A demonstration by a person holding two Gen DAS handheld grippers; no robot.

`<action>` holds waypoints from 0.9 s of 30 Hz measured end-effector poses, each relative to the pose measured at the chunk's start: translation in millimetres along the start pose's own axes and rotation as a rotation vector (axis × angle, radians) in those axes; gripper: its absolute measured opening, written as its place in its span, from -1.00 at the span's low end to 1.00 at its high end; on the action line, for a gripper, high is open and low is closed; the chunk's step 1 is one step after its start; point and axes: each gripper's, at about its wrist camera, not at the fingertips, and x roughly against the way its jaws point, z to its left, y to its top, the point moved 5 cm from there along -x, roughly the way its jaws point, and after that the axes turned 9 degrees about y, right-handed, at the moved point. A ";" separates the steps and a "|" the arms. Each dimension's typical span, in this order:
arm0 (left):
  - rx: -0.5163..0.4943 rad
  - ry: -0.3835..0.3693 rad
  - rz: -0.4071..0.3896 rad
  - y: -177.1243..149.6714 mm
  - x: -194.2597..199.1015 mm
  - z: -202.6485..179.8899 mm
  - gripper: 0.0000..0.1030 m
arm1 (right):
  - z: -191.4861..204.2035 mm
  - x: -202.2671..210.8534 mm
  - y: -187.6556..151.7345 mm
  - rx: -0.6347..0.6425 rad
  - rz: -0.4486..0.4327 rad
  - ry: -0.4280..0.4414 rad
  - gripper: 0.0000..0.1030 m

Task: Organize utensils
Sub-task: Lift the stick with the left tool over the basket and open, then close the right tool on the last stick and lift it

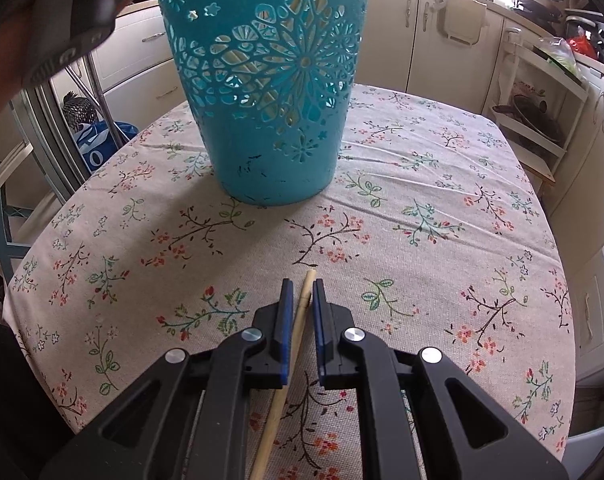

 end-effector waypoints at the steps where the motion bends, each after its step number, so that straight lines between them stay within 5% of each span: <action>1: -0.008 0.008 0.001 -3.5 0.2 0.6 -0.91 | 0.2 0.0 -0.1 0.000 -0.001 -0.002 -0.80; 8: -0.043 0.023 0.052 -27.4 14.7 1.9 -0.86 | 0.0 1.1 -2.6 -0.011 -0.010 -0.006 -0.78; 12: -0.013 0.071 0.057 -43.4 45.0 17.2 -0.09 | -3.8 4.4 -3.6 -0.020 -0.003 -0.006 -0.32; 16: 0.063 0.152 0.036 -55.2 82.0 45.1 0.19 | -9.7 10.5 -9.7 -0.035 -0.003 -0.009 -0.31; 18: 0.109 0.199 0.022 -59.2 96.4 60.3 0.31 | -9.1 12.2 -11.9 -0.031 -0.003 -0.018 -0.33; 23: 0.147 0.279 0.040 -66.5 96.9 86.0 0.37 | 0.5 13.1 -14.4 -0.002 -0.005 -0.024 -0.78; 27: 0.183 0.304 0.053 -68.7 94.1 96.0 0.37 | 6.6 13.1 -14.6 -0.003 -0.001 -0.014 -0.88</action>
